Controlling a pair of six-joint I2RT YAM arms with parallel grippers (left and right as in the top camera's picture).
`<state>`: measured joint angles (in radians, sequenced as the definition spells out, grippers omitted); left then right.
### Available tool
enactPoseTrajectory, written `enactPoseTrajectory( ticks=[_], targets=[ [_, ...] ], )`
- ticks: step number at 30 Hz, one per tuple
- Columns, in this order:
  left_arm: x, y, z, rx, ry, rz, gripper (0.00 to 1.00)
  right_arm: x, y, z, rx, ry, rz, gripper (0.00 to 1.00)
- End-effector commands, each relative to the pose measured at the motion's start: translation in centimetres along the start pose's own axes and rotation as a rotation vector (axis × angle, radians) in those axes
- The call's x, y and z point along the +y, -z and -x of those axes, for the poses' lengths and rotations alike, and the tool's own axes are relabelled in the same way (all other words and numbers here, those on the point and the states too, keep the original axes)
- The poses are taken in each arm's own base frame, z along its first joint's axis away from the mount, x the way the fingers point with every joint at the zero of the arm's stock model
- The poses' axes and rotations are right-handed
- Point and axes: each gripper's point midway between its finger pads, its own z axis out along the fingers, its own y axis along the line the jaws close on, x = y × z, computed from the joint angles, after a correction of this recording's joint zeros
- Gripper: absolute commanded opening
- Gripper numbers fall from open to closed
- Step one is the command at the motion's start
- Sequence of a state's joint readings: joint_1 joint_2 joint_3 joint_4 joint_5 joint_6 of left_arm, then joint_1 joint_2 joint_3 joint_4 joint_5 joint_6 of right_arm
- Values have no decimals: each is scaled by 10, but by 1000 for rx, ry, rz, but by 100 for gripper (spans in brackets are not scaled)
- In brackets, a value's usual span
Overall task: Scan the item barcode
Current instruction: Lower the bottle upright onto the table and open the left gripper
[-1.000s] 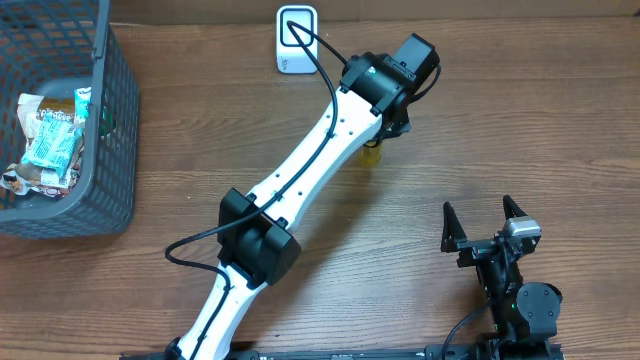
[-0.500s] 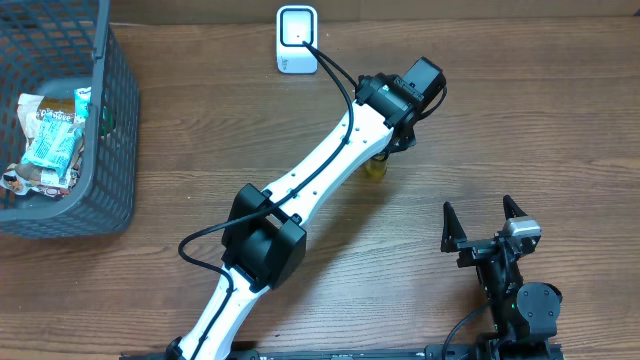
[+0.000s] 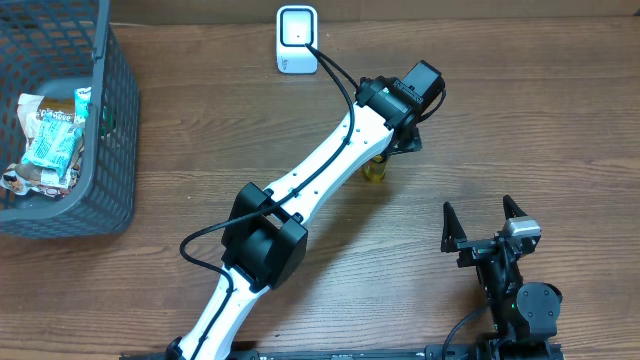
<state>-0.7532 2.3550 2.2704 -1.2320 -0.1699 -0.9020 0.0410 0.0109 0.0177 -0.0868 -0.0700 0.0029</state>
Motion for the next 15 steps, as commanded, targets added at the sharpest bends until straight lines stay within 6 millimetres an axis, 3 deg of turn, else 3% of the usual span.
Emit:
enactPoseTrajectory(
  ticks=[1, 4, 7, 10, 15],
  targets=[
    [-1, 2, 1, -20, -65, 7, 100, -2, 0, -2, -4, 4, -10, 100],
    [-4, 10, 10, -45, -114, -13, 100, -2, 0, -2, -4, 4, -10, 100],
    [-8, 31, 31, -101, -167, -52, 100, -2, 0, -2, -4, 4, -10, 100],
    [-8, 64, 59, -180, -249, -85, 100, -2, 0, -2, -4, 4, -10, 100],
    [11, 122, 106, -315, -298, -114, 100, -2, 0, -2, -4, 4, -10, 100]
  ],
)
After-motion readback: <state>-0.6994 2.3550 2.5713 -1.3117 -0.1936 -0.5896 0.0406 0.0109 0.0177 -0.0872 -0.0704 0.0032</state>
